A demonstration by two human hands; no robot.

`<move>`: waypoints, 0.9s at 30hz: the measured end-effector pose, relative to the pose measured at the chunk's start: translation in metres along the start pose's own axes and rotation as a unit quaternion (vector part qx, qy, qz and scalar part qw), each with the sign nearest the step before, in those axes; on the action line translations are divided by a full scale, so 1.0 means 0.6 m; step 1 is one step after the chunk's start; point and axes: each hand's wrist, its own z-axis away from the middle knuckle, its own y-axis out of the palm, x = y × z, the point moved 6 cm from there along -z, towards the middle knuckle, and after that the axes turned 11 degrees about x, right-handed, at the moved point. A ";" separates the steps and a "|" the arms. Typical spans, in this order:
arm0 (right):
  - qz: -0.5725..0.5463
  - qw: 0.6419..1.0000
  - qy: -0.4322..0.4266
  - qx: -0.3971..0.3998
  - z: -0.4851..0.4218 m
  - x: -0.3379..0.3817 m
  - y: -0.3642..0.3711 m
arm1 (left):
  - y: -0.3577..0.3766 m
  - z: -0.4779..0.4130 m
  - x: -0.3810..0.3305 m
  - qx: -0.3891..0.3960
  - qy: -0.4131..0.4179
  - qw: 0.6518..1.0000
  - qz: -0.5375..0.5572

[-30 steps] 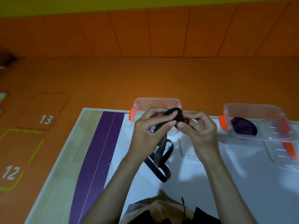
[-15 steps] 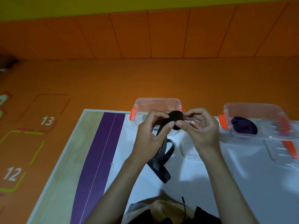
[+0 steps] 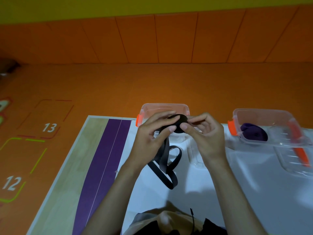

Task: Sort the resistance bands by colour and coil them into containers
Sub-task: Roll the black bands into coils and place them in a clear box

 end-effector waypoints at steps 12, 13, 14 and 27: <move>0.035 0.999 -0.018 -0.002 0.020 0.012 0.006 | -0.005 0.004 -0.021 -0.040 -0.001 0.998 0.041; 0.038 0.999 -0.020 -0.009 0.021 0.012 0.003 | -0.005 0.006 -0.019 -0.042 0.001 0.998 0.041; 0.032 0.999 -0.025 -0.013 0.022 0.014 0.002 | -0.006 0.008 -0.019 -0.042 0.004 0.998 0.040; -0.001 0.999 -0.029 -0.018 0.027 0.024 0.003 | -0.003 0.016 -0.036 -0.023 0.017 0.999 0.034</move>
